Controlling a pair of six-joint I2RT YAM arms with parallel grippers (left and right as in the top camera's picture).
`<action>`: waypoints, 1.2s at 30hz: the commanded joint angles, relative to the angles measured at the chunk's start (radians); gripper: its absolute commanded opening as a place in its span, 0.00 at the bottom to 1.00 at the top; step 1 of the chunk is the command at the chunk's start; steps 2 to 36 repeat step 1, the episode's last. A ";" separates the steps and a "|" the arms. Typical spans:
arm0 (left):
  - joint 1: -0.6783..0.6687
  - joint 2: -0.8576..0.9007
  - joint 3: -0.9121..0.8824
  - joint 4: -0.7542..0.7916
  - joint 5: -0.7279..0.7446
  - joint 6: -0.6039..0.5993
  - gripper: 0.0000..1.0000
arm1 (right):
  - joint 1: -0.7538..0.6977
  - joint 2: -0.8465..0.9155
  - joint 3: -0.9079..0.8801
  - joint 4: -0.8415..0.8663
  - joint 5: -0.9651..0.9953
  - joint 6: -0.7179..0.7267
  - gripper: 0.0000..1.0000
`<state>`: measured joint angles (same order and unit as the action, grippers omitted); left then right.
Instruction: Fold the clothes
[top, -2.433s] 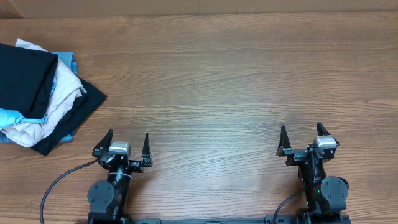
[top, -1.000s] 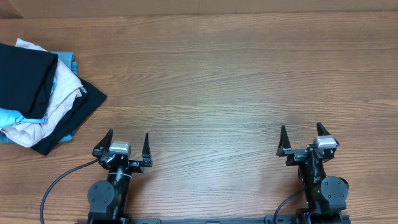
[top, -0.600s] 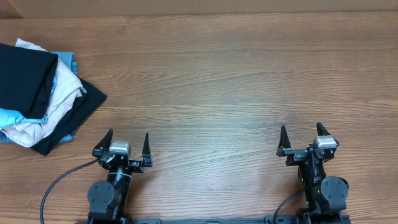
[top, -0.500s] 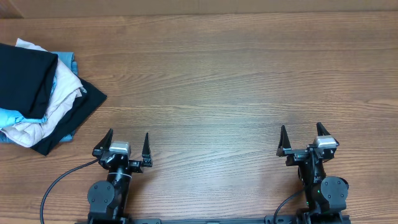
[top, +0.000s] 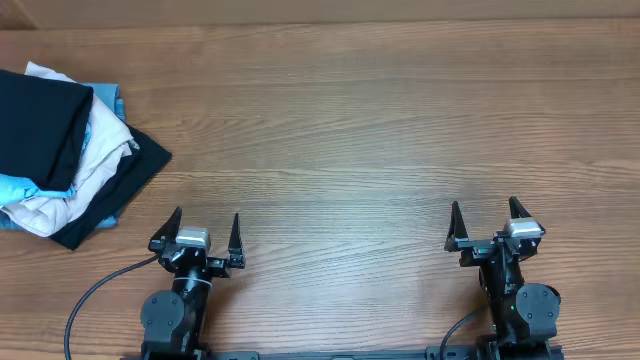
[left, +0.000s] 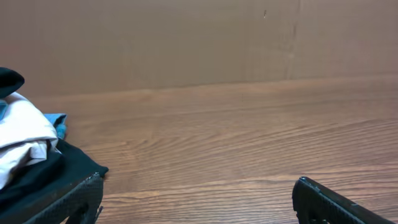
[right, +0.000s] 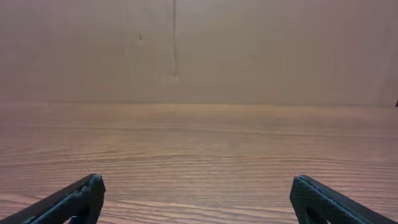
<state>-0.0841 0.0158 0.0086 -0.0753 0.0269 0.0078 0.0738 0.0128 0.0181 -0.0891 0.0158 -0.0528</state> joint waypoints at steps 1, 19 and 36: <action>0.007 -0.011 -0.004 0.001 0.018 0.022 1.00 | 0.003 -0.009 -0.010 0.008 0.009 0.005 1.00; 0.007 -0.011 -0.004 0.001 0.018 0.022 1.00 | 0.003 -0.009 -0.010 0.008 0.009 0.005 1.00; 0.007 -0.011 -0.004 0.001 0.018 0.022 1.00 | 0.003 -0.009 -0.010 0.008 0.009 0.005 1.00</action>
